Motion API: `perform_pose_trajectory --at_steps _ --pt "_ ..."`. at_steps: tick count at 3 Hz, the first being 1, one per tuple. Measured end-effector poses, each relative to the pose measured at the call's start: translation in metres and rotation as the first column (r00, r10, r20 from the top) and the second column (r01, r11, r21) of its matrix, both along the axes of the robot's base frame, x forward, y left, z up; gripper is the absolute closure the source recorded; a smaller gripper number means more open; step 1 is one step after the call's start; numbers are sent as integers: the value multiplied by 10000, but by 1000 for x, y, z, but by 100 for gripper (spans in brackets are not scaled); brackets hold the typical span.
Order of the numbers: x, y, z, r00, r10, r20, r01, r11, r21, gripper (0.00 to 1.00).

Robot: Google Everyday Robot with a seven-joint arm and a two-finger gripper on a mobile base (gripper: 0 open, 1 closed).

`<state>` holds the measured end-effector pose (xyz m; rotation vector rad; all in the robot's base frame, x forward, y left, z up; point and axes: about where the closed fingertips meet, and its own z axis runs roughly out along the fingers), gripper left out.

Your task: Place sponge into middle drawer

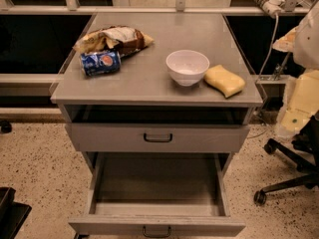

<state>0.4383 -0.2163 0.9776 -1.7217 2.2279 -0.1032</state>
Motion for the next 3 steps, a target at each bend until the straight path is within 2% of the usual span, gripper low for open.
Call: perform_pose_trajectory --at_steps 1,2,3 --pt "0 0 0 10000 0 0 0 10000 0 0" --pt "17 -3 2 9999 -124 69 123 9999 118 0" --pt "67 6 -5 9994 339 16 -339 9985 432 0"
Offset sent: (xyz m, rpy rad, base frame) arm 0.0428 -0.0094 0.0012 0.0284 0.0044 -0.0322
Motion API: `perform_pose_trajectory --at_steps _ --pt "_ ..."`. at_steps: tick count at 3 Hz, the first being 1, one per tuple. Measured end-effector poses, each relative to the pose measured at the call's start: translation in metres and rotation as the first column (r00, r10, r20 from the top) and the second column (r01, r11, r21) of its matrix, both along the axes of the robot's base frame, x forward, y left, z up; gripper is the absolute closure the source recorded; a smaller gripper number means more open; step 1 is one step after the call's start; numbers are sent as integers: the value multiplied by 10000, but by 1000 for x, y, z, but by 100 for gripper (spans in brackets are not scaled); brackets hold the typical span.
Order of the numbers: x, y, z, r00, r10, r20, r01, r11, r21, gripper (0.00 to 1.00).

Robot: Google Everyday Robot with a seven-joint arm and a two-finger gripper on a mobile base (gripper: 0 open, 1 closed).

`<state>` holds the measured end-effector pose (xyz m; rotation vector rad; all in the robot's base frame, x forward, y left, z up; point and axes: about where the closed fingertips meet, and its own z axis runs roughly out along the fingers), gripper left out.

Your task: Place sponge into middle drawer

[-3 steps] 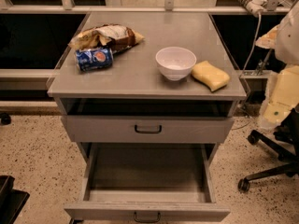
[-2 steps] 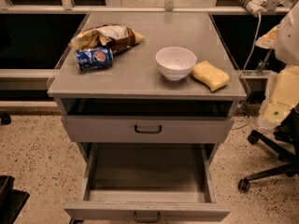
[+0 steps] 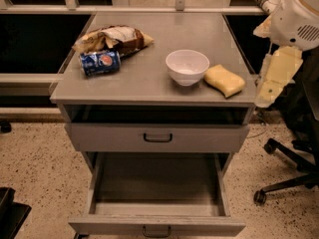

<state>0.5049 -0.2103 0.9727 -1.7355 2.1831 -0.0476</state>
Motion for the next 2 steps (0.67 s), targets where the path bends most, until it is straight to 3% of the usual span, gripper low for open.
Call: perform_pose_trajectory --at_steps 1,2 --pt "59 -1 -23 9995 8 -331 7 9989 461 0" --pt "93 -7 -64 9947 -515 -893 602 9934 977 0"
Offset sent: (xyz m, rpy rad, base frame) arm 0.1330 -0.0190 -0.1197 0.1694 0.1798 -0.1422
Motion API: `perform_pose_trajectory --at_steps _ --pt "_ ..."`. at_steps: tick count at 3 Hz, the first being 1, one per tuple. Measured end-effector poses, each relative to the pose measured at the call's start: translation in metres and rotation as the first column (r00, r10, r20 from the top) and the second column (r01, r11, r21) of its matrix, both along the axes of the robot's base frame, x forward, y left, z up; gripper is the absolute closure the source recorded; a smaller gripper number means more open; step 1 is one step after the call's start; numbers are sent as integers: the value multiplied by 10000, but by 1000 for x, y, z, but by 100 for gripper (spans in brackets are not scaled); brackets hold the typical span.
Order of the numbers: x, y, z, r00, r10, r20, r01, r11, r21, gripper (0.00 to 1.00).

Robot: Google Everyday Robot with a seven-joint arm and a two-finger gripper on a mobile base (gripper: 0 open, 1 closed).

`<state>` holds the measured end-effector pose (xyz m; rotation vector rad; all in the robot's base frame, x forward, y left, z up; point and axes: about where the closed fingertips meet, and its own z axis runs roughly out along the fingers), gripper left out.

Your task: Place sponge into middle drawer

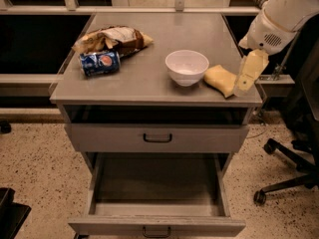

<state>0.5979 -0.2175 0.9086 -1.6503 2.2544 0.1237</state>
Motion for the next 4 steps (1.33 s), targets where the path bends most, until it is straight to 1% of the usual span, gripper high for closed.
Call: perform_pose_trajectory --at_steps 1,2,3,4 --pt "7 0 -13 9999 -32 -167 33 10000 57 0" --pt "16 -12 -20 9966 -780 250 761 9946 711 0" --pt "48 -17 -32 9800 -1684 1060 1486 9736 1732 0" --pt "48 -17 -32 9800 -1685 1059 1487 9736 1731 0"
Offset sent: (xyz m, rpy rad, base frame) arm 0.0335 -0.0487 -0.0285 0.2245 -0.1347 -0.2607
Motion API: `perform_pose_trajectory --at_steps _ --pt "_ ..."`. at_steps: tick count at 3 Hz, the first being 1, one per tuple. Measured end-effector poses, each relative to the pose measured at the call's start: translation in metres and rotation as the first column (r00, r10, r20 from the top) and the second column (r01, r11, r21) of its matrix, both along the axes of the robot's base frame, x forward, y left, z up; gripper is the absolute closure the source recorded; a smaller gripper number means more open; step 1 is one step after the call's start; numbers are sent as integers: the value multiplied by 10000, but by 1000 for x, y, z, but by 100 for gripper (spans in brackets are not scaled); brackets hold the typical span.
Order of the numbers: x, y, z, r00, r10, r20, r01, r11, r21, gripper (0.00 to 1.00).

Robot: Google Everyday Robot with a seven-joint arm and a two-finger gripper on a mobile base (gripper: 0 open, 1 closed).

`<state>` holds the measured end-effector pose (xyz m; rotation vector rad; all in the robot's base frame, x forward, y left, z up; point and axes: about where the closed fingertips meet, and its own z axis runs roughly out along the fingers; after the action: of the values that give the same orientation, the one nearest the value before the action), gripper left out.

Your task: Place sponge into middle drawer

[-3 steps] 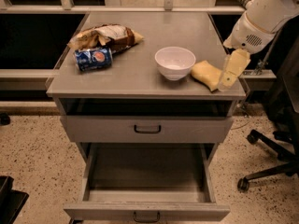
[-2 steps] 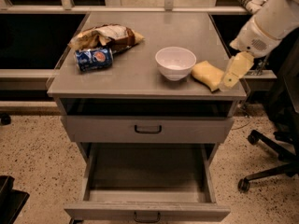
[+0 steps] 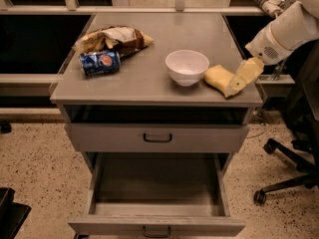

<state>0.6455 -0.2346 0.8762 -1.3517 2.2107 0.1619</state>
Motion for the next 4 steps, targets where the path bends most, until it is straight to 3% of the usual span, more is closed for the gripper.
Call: perform_pose_trajectory --at_steps 3,4 --pt "5 -15 -38 9965 -628 -553 586 9955 -751 0" --pt "5 -15 -39 9964 -632 -559 589 9954 -757 19"
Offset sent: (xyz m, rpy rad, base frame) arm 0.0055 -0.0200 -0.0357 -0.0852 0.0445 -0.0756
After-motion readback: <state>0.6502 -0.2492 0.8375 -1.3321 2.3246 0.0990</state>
